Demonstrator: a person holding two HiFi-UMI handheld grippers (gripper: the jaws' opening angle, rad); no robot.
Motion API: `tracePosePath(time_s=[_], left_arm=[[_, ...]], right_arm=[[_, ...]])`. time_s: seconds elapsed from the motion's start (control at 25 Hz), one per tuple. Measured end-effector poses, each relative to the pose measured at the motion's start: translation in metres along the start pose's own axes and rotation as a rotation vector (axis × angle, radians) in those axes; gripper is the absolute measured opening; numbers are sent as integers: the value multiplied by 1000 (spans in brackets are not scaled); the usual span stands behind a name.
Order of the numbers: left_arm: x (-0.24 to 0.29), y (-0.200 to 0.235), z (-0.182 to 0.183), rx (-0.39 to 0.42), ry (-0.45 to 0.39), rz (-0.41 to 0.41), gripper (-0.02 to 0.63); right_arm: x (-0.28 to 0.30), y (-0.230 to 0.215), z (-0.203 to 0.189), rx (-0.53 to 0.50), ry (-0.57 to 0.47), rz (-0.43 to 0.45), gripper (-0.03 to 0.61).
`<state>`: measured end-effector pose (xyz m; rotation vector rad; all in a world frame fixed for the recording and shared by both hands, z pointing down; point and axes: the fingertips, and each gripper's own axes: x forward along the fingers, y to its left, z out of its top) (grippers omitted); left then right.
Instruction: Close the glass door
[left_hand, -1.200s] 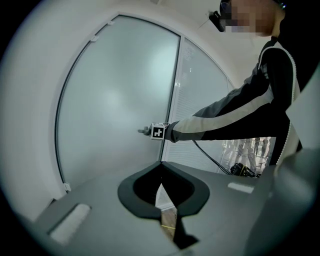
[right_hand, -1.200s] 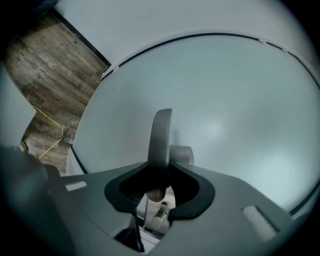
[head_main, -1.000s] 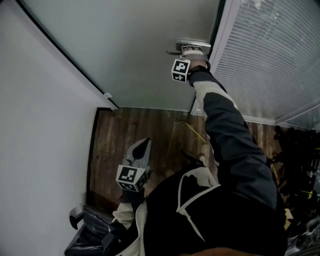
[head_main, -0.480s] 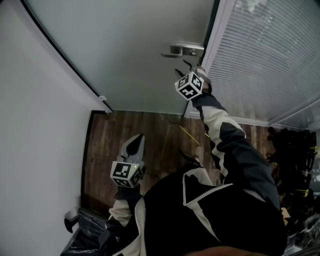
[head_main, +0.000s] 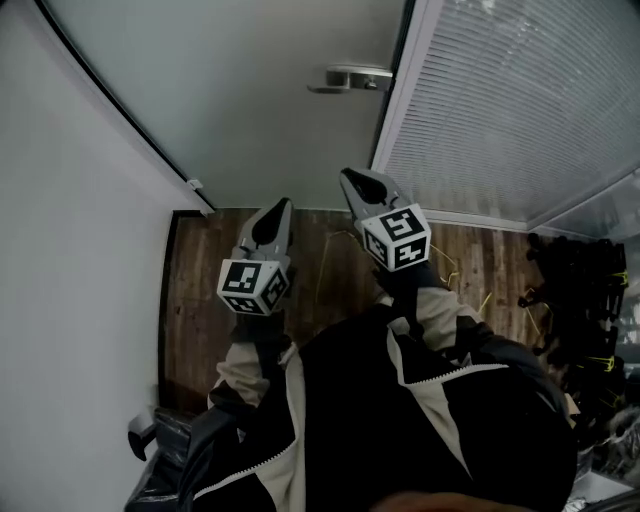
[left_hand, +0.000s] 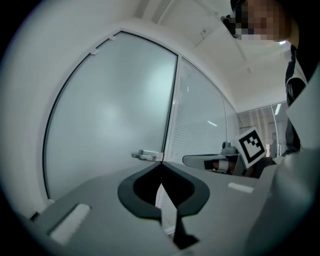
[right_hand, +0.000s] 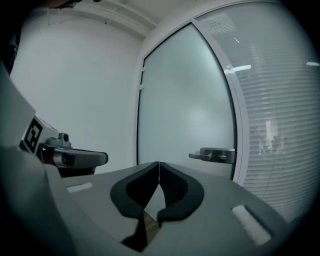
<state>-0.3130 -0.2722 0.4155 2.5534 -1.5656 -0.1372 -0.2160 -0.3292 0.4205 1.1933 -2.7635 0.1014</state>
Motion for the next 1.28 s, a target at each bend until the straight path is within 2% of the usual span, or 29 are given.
tracePosePath(time_s=[0.12, 0.48, 0.96, 1.28], left_arm=[[8, -10, 1, -3, -11, -20, 6], [29, -35, -1, -5, -18, -50, 6], [37, -48, -2, 39, -11, -57, 5], [34, -51, -2, 41, -9, -60, 5]], right_arm=[[-20, 2, -11, 28, 13, -8, 3], [-44, -11, -8, -36, 32, -32, 0], [-54, -9, -5, -54, 21, -37, 0], [-55, 0, -7, -67, 32, -24, 1]])
